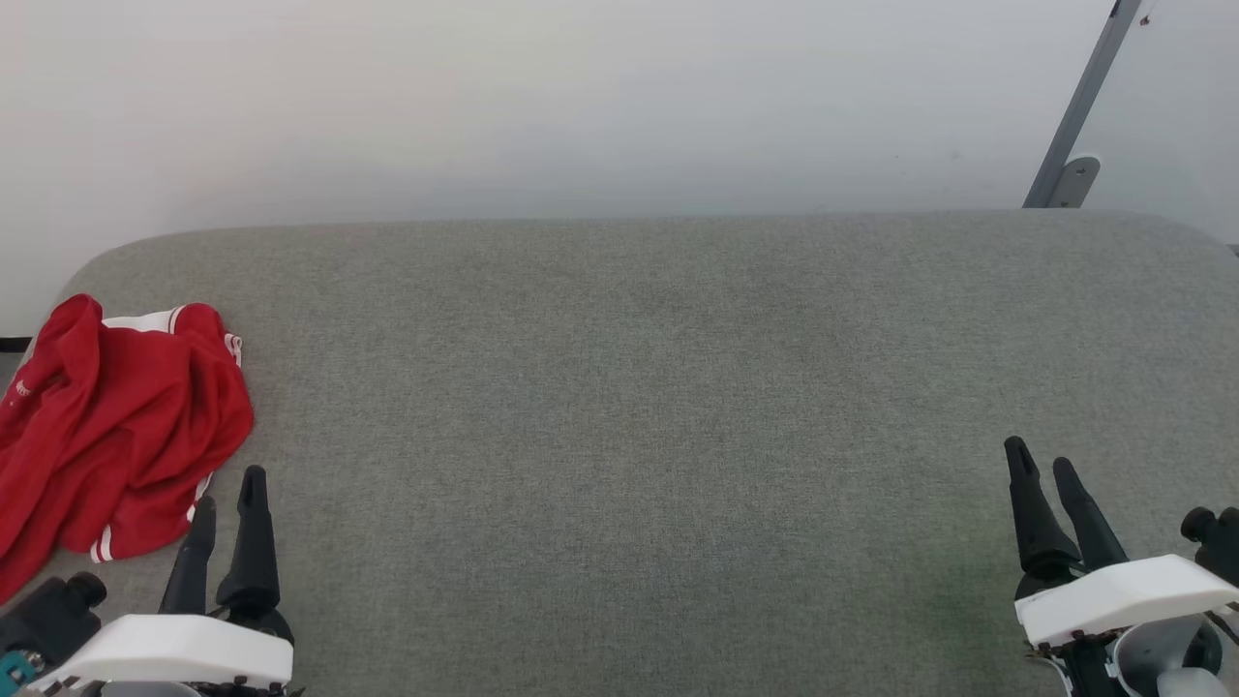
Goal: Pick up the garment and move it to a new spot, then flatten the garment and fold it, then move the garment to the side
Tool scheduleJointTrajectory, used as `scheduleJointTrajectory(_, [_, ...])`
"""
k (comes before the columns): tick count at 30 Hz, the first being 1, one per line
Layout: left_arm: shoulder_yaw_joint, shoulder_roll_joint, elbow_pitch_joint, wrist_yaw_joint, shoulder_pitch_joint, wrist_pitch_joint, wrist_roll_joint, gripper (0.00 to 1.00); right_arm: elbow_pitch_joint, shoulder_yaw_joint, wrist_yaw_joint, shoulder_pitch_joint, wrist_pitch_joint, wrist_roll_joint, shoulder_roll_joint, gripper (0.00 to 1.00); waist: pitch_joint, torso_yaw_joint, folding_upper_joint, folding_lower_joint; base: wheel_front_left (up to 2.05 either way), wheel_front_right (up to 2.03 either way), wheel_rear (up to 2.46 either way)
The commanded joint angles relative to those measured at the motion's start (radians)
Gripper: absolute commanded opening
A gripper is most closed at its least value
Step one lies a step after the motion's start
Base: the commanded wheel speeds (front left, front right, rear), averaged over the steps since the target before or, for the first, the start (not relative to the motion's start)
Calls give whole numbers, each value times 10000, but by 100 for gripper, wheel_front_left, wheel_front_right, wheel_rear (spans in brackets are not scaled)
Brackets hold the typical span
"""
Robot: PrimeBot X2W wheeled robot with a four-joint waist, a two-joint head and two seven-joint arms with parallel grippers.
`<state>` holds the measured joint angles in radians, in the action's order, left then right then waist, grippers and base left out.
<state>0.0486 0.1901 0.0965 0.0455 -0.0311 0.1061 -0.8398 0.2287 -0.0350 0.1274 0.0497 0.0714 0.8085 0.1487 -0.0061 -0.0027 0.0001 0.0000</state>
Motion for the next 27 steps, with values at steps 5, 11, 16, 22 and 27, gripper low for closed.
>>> scheduleJointTrajectory(5, [50,103,-253,170,-107,204,796,100,-200,48,44,-17,217,-654,154,100,-13,-2,-1,0,0,0,0])
scheduleJointTrajectory(11, [86,87,-376,288,-248,369,1428,100,-258,87,44,-65,386,-1226,244,100,-21,-8,-1,0,0,0,0])
scheduleJointTrajectory(16, [84,69,-477,388,-320,499,1905,100,-295,111,46,-85,509,-1700,323,100,-28,-5,-1,0,0,0,0])
scheduleJointTrajectory(22, [22,111,-601,561,-464,654,2352,100,-344,150,47,-142,677,-2255,395,100,-41,6,-1,0,0,0,0])
scheduleJointTrajectory(27, [17,141,-668,654,-536,763,2727,100,-355,192,48,-183,812,-2716,442,100,-51,16,-1,0,0,0,0])
